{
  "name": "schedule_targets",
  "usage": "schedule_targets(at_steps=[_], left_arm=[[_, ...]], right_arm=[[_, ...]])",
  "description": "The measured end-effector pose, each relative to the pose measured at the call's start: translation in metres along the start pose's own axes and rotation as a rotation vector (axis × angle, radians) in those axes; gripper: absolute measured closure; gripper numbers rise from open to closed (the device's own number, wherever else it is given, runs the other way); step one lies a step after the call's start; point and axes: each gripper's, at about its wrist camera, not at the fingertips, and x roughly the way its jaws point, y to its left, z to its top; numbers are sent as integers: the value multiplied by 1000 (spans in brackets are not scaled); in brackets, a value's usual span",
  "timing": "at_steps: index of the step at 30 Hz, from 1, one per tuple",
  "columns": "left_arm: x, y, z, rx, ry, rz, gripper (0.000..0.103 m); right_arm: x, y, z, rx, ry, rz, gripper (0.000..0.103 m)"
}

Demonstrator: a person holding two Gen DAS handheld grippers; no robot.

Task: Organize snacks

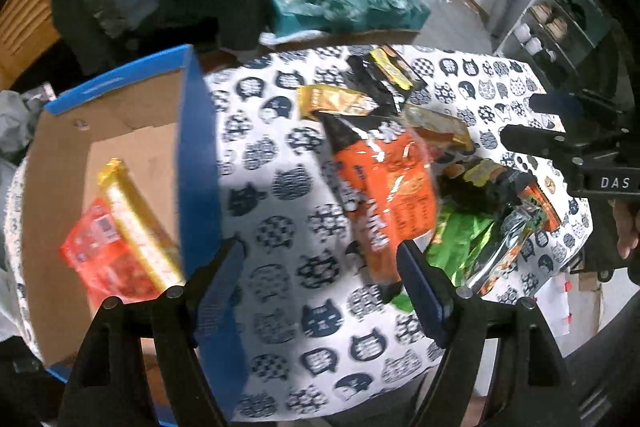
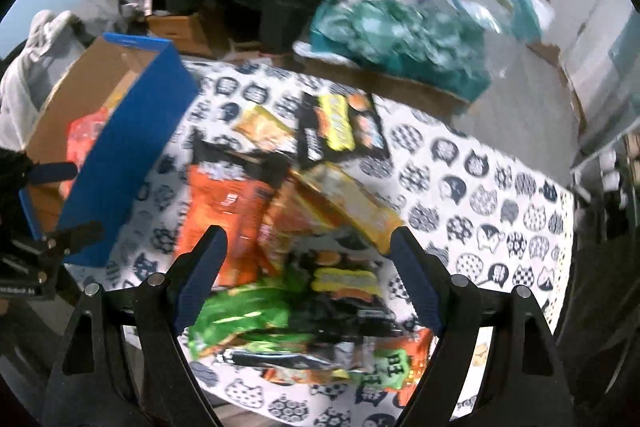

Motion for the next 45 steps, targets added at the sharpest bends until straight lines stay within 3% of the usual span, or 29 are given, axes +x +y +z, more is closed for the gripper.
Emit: schedule_targets(at_steps=[11, 24, 29, 31, 35, 37, 43, 45], left_arm=[[40, -23, 22, -84, 60, -78, 23], [86, -42, 34, -132, 138, -81, 22], [103, -44, 33, -101, 137, -79, 22], [102, -41, 31, -103, 124, -80, 34], [95, -39, 31, -80, 96, -97, 44], [93, -39, 30, -63, 86, -76, 55], [87, -33, 25, -52, 88, -81, 58], [85, -32, 22, -46, 85, -78, 58]], right_arm=[[33, -37, -14, 29, 85, 35, 21], [65, -44, -26, 30, 171, 75, 21], [74, -47, -28, 46, 187, 90, 21], [80, -46, -28, 50, 201, 85, 21], [95, -41, -32, 75, 235, 90, 21], [104, -37, -34, 78, 255, 88, 21], [122, -25, -36, 58, 299, 73, 21], [128, -20, -38, 47, 306, 77, 30]])
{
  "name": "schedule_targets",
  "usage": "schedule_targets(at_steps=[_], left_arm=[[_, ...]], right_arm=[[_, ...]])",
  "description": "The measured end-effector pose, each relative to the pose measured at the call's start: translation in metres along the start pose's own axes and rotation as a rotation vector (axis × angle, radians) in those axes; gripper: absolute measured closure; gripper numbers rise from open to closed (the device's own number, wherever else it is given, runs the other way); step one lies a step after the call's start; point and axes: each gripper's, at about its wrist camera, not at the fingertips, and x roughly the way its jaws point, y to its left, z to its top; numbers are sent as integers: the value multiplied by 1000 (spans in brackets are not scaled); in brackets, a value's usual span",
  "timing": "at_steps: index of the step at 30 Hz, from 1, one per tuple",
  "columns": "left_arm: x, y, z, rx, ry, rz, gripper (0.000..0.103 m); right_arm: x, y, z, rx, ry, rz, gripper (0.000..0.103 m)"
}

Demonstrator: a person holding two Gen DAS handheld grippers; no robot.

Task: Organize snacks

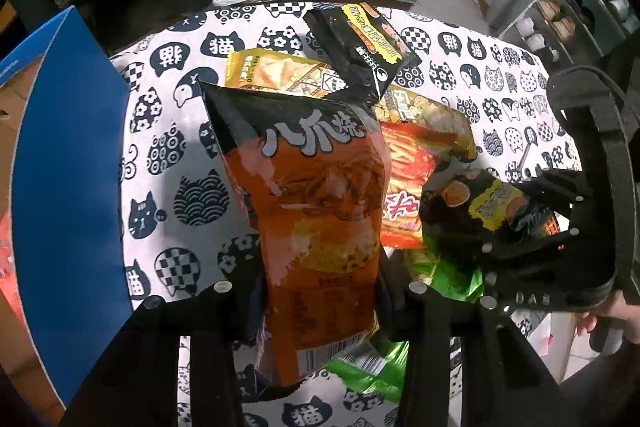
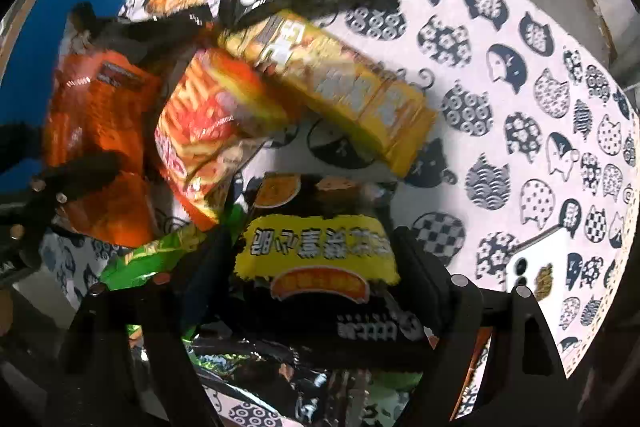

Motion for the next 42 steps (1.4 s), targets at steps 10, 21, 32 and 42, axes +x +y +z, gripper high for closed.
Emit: schedule_targets(at_steps=[10, 21, 32, 42], left_arm=[[-29, 9, -7, 12, -65, 23, 59], [-75, 10, -14, 49, -159, 59, 59], [-121, 24, -31, 75, -240, 83, 59], [-151, 65, -45, 24, -289, 110, 59]], right_arm=[[-27, -8, -7, 17, -78, 3, 43], [-80, -3, -19, 45, -189, -9, 43], [-135, 38, -15, 22, -308, 42, 43], [-153, 94, 2, -48, -351, 64, 43]])
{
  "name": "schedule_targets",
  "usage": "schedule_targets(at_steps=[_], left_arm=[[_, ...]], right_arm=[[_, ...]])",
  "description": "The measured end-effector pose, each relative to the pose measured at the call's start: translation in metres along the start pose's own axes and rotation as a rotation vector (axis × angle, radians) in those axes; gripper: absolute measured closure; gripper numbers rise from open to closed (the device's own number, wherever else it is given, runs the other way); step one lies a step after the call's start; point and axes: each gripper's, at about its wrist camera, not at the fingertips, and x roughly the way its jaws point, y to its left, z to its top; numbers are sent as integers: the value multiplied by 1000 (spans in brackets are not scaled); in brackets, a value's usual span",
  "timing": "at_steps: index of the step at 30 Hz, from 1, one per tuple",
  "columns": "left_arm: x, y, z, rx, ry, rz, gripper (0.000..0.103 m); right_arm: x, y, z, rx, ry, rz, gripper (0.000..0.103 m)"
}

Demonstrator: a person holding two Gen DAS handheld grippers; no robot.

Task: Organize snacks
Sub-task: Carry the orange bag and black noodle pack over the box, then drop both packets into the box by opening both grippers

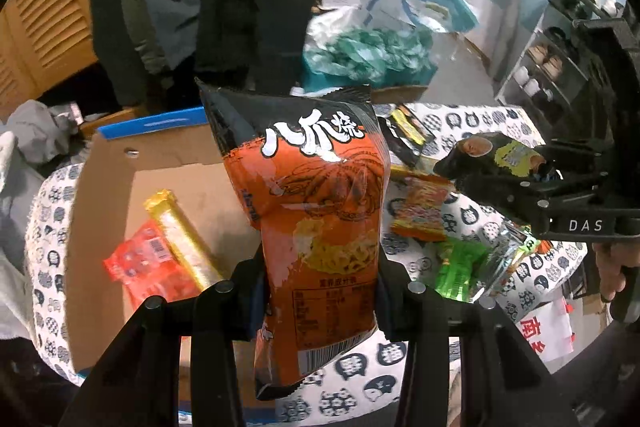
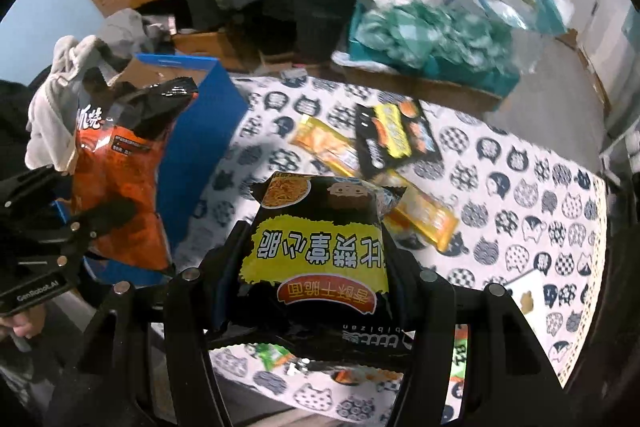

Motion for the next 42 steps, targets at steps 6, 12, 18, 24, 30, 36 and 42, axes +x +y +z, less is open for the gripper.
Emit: schedule_targets(at_steps=[6, 12, 18, 24, 30, 36, 42], left_arm=[[-10, 33, -5, -53, -16, 19, 59], [-18, 67, -13, -103, -31, 46, 59], [-15, 97, -25, -156, -17, 64, 59], [-10, 127, -38, -196, 1, 109, 59], [0, 153, -52, -239, 35, 130, 59], [19, 170, -63, -265, 82, 156, 59], [39, 181, -68, -318, 133, 125, 62]], right_arm=[[9, 39, 21, -50, -7, 17, 43], [20, 78, 36, -98, -9, 44, 43], [38, 118, 51, -144, 2, 64, 43], [61, 155, 61, -197, 33, 77, 43], [88, 192, 63, -261, 79, 81, 43], [119, 212, 60, -285, 156, 83, 43], [151, 218, 56, -304, 219, 47, 43]])
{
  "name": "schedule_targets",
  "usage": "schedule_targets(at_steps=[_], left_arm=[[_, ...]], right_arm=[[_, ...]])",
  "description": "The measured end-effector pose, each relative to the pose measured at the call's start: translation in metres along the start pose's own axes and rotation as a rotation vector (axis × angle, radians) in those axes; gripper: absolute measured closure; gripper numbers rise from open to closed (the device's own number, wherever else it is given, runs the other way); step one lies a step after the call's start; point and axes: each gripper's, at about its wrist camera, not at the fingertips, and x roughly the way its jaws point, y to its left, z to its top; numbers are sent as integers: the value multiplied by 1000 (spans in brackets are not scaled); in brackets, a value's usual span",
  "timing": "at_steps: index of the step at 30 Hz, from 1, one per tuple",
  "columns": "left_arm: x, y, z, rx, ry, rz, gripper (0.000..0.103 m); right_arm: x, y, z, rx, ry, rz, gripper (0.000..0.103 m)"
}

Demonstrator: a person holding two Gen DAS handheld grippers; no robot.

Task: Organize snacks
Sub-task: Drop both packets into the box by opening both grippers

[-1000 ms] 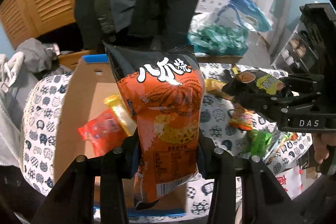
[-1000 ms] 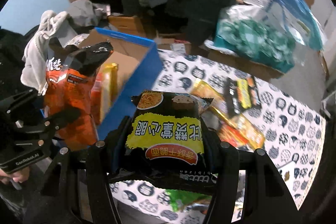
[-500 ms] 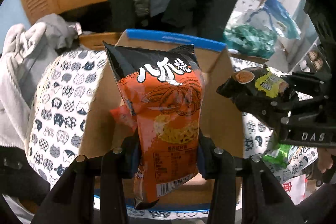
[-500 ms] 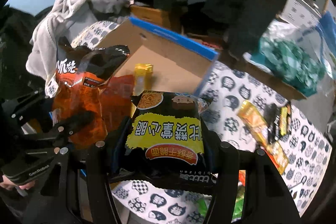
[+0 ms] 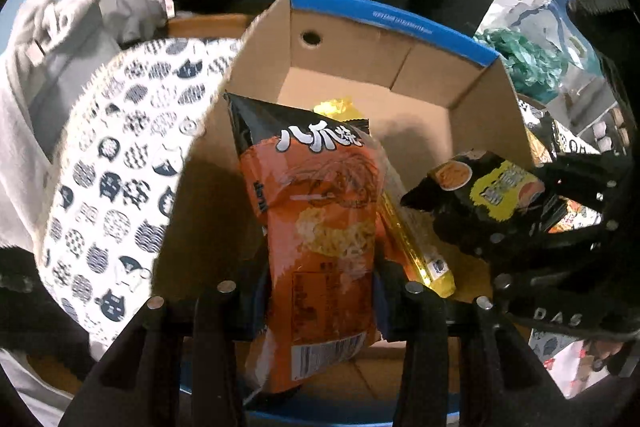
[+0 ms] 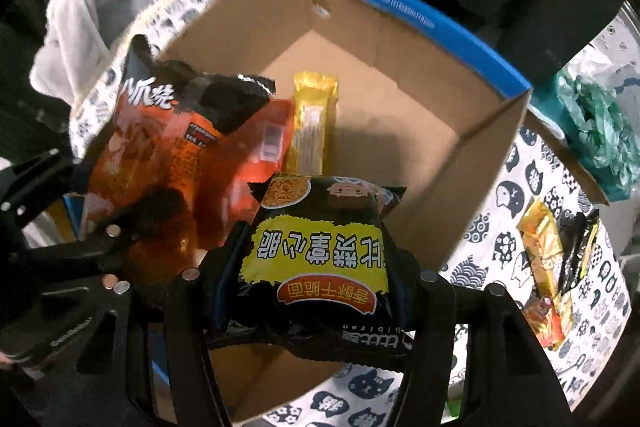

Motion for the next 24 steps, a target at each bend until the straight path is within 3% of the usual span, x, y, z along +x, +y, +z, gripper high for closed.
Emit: schedule_targets(at_steps=[6, 9, 12, 18, 24], left_arm=[[9, 0, 1, -18, 34, 8, 62], [6, -1, 0, -8, 37, 19, 57], [2, -6, -1, 22, 31, 48, 50], [-14, -13, 0, 38, -10, 68, 36], [-32, -20, -1, 53, -52, 65, 30]], right_arm=[[14, -2, 2, 17, 19, -1, 42], [12, -2, 3, 27, 12, 11, 38], [-1, -8, 3, 35, -28, 1, 27], [-20, -19, 0, 67, -68, 19, 27], [-49, -25, -11, 76, -126, -3, 25]])
